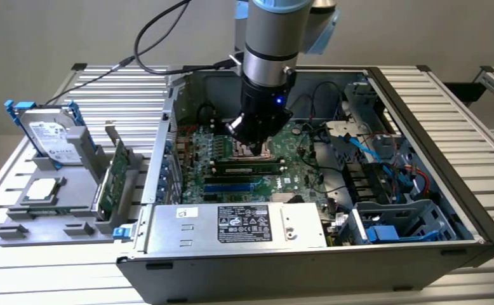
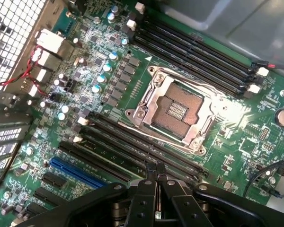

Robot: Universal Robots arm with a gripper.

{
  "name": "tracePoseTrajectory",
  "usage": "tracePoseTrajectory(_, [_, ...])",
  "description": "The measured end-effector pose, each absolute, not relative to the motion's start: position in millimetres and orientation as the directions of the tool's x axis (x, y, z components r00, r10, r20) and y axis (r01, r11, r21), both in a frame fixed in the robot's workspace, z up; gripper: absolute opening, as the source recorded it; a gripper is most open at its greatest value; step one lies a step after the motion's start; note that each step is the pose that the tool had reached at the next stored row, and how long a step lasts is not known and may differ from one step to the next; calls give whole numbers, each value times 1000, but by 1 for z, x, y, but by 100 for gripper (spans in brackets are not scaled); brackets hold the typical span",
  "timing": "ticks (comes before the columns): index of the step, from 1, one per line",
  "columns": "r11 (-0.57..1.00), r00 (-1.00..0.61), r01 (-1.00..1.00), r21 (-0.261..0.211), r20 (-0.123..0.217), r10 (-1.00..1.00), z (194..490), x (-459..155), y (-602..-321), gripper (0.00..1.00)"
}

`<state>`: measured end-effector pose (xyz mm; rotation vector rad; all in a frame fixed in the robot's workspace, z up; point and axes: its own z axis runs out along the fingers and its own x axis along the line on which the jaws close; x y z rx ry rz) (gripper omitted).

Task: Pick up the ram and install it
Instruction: 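Press down the ram until it locks into place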

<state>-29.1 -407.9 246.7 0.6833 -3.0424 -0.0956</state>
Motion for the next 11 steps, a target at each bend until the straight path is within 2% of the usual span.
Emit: tracePoseTrajectory(11, [949, -951, -308, 65, 8, -309, 247, -29, -408, 11])
